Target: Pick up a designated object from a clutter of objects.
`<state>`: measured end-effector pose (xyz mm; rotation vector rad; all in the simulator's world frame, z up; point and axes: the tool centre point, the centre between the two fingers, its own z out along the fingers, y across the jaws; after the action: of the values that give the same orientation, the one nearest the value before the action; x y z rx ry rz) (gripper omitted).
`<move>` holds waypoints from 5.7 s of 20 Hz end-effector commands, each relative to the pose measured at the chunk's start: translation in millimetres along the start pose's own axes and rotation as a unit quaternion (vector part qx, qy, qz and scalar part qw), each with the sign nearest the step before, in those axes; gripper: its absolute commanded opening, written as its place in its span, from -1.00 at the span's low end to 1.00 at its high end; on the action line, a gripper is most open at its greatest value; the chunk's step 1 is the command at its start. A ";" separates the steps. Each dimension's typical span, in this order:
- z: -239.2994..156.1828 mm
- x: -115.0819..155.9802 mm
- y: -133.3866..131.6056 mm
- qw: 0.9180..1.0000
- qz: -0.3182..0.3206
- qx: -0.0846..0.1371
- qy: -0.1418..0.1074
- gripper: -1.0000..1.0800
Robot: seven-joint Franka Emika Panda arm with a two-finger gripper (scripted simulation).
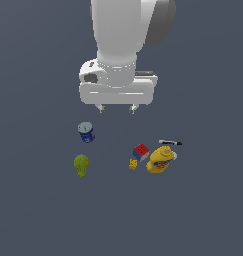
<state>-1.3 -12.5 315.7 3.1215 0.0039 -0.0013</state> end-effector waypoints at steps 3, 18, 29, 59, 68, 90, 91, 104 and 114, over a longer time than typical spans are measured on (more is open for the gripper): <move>0.1 0.3 0.9 1.000 -0.001 0.000 0.000 0.92; 5.1 6.4 15.1 1.000 -0.006 -0.001 -0.005 0.92; 54.2 33.8 48.3 1.000 0.024 0.008 -0.004 0.92; 228.7 64.9 168.7 0.993 0.119 0.010 -0.002 0.92; 267.7 64.0 168.2 0.993 0.119 0.010 -0.001 0.92; 273.1 62.5 165.9 0.993 0.119 0.010 -0.001 -1.00; 271.1 61.5 164.8 0.993 0.119 0.010 -0.001 -1.00; 210.9 31.4 130.2 0.993 0.119 0.011 -0.001 -1.00; 135.6 -5.5 87.9 0.993 0.119 0.011 -0.001 -1.00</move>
<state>-1.1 -109.7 169.5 3.1211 -0.3711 -0.0042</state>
